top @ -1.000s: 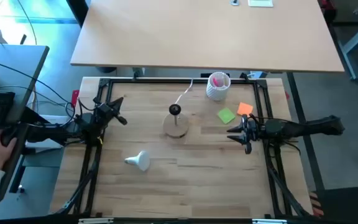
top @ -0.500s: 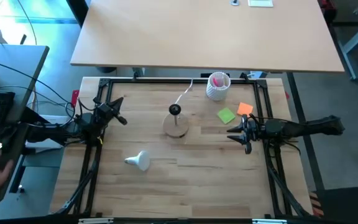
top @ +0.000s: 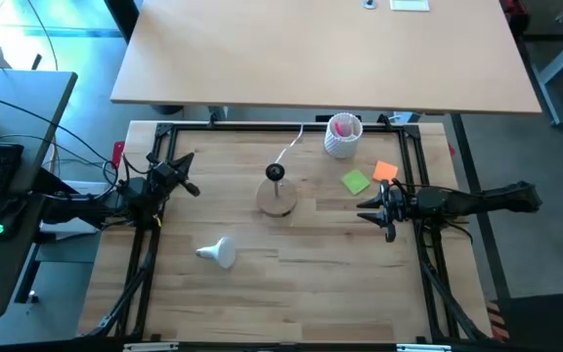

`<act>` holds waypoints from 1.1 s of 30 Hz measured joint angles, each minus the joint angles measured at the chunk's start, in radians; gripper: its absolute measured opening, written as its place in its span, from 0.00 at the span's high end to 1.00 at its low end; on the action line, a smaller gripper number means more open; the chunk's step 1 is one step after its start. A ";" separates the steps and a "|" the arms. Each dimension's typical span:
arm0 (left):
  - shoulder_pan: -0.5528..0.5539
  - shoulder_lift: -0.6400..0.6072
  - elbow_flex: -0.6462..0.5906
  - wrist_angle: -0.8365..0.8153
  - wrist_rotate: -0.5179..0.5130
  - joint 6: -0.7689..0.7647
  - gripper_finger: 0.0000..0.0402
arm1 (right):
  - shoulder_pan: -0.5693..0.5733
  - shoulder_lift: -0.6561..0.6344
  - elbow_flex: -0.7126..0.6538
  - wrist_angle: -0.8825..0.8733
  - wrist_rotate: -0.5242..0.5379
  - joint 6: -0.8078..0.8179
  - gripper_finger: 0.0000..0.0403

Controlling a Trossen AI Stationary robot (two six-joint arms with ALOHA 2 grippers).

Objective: Screw lightbulb

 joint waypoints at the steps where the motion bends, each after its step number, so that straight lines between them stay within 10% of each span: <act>1: 0.000 0.000 0.000 0.000 0.000 0.000 1.00 | 0.000 0.000 0.000 0.000 0.000 0.000 0.69; 28: 0.000 0.000 0.000 0.000 0.000 0.000 1.00 | -0.006 0.000 0.000 0.014 0.089 -0.052 0.69; 33: 0.000 0.000 0.000 0.000 0.000 0.000 1.00 | -0.009 0.006 0.000 0.269 0.185 0.236 0.69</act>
